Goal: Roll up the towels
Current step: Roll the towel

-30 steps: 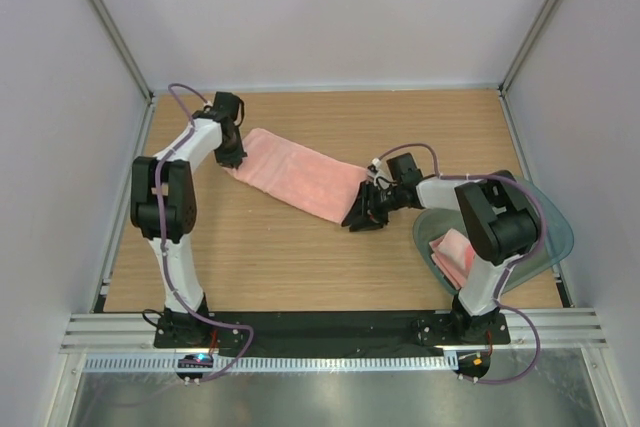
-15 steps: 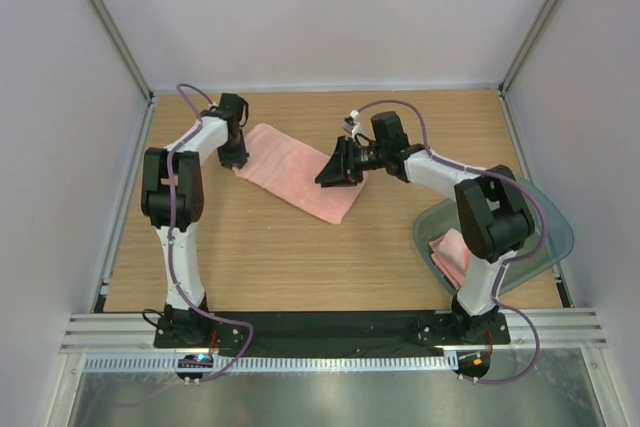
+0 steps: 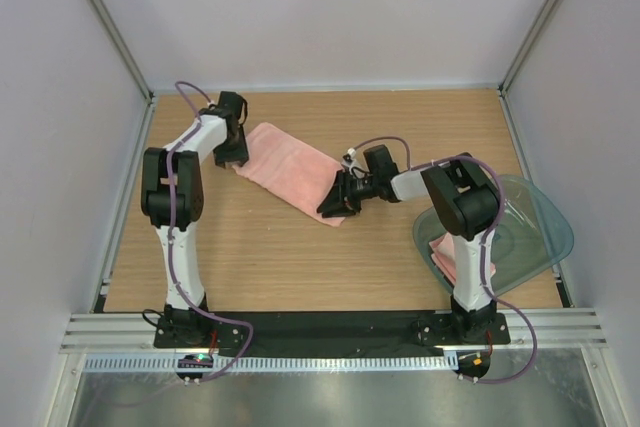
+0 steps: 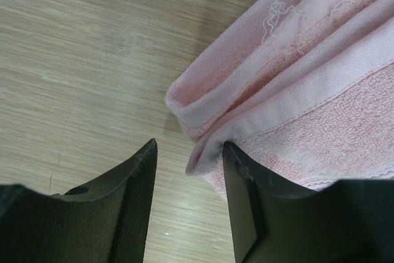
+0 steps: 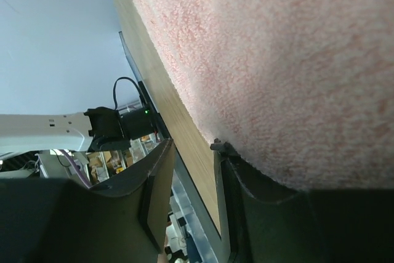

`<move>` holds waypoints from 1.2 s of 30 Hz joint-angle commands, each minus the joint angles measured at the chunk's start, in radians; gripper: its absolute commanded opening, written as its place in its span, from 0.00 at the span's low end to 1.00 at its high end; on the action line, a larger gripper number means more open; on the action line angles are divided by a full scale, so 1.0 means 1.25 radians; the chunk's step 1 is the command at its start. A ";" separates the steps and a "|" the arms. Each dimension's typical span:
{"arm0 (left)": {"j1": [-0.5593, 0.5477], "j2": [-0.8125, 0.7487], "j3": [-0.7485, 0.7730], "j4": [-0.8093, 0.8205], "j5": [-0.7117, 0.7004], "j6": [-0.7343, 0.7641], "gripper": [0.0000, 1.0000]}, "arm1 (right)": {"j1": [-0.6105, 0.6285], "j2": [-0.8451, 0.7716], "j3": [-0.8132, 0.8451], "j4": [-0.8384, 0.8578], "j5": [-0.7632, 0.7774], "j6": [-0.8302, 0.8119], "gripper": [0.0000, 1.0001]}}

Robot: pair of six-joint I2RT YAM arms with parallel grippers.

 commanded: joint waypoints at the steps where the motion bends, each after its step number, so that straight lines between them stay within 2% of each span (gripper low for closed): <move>1: 0.003 -0.050 0.023 -0.009 -0.031 0.011 0.49 | 0.001 -0.030 -0.043 0.056 0.011 0.004 0.40; 3: -0.007 -0.086 0.023 -0.008 -0.041 0.011 0.50 | 0.001 -0.050 -0.054 0.048 0.013 -0.006 0.39; 9: -0.061 -0.169 0.046 -0.010 -0.025 0.030 0.51 | 0.001 -0.143 -0.019 -0.087 0.020 -0.061 0.40; 11: -0.073 -0.179 0.066 -0.008 0.016 0.037 0.52 | 0.001 -0.158 0.014 -0.108 0.020 -0.057 0.40; 14: -0.096 -0.168 0.089 0.001 0.151 0.050 0.53 | 0.003 -0.156 0.068 -0.092 0.014 -0.021 0.40; 16: -0.115 -0.128 0.118 0.000 0.239 0.066 0.52 | 0.003 -0.121 0.121 -0.062 0.003 0.002 0.40; 20: -0.141 -0.037 0.169 -0.008 0.301 0.075 0.52 | 0.000 -0.018 0.222 0.008 -0.003 0.081 0.38; 25: -0.142 0.078 0.252 -0.027 0.317 0.057 0.52 | -0.003 0.120 0.354 0.064 -0.004 0.169 0.35; 29: -0.142 0.159 0.305 -0.058 0.294 0.059 0.51 | -0.018 0.201 0.396 0.027 0.022 0.150 0.34; 32: -0.141 0.200 0.316 -0.064 0.279 0.061 0.50 | -0.043 0.219 0.390 -0.041 0.062 0.086 0.34; 36: -0.130 0.211 0.316 -0.065 0.262 0.071 0.52 | -0.083 0.214 0.372 -0.191 0.133 -0.027 0.34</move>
